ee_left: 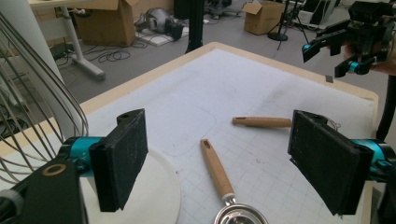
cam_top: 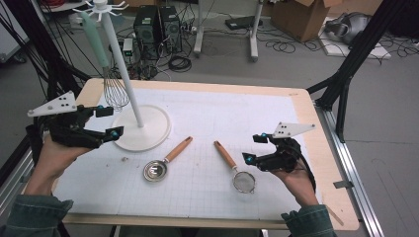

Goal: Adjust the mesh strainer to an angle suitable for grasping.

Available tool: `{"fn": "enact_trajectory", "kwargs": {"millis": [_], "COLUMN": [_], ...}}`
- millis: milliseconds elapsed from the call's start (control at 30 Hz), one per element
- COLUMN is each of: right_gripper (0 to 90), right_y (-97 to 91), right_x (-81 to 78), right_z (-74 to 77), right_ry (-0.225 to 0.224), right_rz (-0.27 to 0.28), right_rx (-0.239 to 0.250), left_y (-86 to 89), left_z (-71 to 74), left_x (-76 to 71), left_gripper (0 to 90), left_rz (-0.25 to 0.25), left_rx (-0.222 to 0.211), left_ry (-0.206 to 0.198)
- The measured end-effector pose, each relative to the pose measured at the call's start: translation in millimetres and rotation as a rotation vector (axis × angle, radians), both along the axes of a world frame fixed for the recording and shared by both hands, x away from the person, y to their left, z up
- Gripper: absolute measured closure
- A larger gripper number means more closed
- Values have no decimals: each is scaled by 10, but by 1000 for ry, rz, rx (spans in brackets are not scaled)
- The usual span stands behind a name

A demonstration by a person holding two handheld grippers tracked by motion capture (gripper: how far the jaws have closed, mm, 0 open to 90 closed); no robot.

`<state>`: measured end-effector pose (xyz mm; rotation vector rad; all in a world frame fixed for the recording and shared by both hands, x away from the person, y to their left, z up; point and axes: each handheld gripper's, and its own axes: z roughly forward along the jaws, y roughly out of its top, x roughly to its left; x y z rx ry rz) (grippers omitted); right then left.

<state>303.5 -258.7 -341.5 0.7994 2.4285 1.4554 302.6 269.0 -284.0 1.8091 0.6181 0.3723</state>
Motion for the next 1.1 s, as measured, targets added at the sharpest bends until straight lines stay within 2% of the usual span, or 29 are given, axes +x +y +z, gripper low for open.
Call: {"fn": "enact_trajectory", "kwargs": {"millis": [367,533,767,1100], "right_gripper": [221,222,237,269], "right_y": [96,121,150,201], "right_x": [2,-3,16,103], "right_z": [-142,-171,-243,-423], "right_ry": [20,31,45,94], "right_rz": [-12,-26,-40,-72], "right_rx": [-18,-32,-53,-96], "left_y": [-68,-77,-128,-251], "left_z": [-245,-285,-349,-489], "left_x": [-78,-129,-179,-185], "left_gripper": [165,159,134,104], "left_rz": [14,20,35,10], "left_rx": [11,3,15,31], "left_ry": [12,1,-11,-5]}}
